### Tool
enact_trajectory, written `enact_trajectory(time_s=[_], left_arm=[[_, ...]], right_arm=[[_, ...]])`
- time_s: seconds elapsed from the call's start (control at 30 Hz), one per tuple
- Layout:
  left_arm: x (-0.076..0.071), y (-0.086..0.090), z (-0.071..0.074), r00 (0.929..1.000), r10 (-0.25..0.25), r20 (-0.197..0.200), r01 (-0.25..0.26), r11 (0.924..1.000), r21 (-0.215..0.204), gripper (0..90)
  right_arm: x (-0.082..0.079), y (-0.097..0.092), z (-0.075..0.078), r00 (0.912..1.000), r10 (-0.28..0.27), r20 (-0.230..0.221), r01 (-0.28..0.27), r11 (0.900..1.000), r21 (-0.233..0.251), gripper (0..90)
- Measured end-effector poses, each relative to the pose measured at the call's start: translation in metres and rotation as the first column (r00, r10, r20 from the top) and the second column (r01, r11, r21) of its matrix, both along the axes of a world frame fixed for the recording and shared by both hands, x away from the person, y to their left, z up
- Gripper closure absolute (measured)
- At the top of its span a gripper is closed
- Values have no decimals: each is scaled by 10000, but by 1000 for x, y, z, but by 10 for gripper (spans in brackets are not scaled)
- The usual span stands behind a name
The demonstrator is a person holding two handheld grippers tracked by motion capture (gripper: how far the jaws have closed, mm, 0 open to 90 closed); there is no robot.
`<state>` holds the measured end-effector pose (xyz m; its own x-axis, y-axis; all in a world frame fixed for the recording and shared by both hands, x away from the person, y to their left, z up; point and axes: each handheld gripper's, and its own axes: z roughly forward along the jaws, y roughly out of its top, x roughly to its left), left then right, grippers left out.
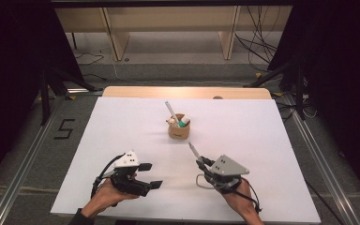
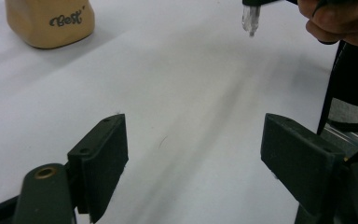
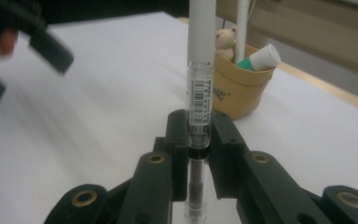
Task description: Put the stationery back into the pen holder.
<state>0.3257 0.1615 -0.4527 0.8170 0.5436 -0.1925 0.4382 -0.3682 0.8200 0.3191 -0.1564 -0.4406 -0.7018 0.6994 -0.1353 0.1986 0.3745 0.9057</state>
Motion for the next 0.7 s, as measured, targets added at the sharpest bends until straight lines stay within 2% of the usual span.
enact_trajectory(time_s=[0.07, 0.17, 0.3, 0.37, 0.5, 0.7], left_arm=[[0, 3, -2, 9998, 88, 171, -88, 9999, -54, 222], [1, 9, -6, 9988, 409, 271, -403, 9989, -229, 221], [2, 16, -8, 9958, 809, 431, -787, 9956, -510, 218], [2, 19, -9, 9940, 946, 547, -913, 9940, -598, 217], [1, 21, -12, 9912, 1132, 693, -1086, 9918, -673, 212], [-1, 24, -14, 9877, 1300, 872, -1243, 9899, -680, 200]], right_arm=[[10, -4, 1, 9991, -61, -424, 97, 9963, 860, 797], [23, -7, 1, 9964, -188, -825, 316, 9871, 1568, 797], [38, -11, 0, 9896, -182, -1426, 568, 9607, 2717, 797], [45, -12, -1, 9870, -242, -1590, 739, 9463, 3147, 797], [61, -10, -1, 9819, -291, -1869, 999, 9188, 3818, 797], [85, -1, 4, 9811, -414, -1892, 1196, 8976, 4242, 797]])
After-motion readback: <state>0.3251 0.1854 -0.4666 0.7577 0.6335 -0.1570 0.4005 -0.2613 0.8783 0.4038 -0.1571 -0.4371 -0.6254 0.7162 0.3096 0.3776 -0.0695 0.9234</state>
